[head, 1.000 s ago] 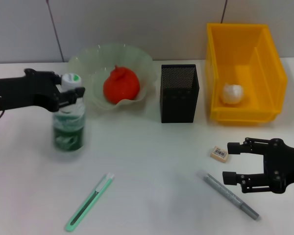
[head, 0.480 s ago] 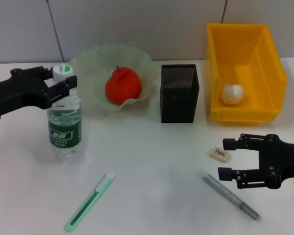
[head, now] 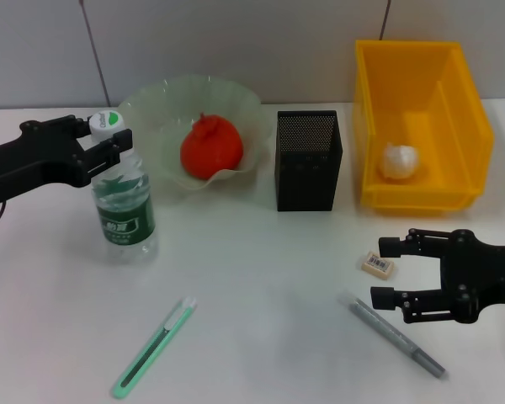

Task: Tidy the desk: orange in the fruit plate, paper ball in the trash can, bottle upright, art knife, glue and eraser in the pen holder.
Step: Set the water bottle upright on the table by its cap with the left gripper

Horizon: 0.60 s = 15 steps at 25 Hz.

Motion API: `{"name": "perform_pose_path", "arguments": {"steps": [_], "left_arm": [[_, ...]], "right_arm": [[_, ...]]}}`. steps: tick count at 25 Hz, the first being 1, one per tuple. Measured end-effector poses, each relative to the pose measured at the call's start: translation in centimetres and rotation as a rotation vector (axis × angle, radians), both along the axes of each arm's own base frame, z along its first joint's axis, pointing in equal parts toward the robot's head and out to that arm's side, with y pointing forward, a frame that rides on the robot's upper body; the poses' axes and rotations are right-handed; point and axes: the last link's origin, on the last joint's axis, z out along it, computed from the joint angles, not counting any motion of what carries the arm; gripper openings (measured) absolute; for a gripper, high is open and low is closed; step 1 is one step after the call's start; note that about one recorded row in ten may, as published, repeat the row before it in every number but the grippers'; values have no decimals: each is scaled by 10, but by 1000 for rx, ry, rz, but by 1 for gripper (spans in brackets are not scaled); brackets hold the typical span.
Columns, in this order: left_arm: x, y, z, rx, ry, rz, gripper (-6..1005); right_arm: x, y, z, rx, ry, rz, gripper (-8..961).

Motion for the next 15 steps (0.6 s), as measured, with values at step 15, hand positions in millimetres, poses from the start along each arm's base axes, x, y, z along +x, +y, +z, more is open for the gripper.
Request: {"name": "perform_pose_path", "arguments": {"steps": [15], "left_arm": [[-2, 10, -13, 16, -19, -17, 443]], "right_arm": [[0, 2, 0, 8, -4, -1, 833]]}}
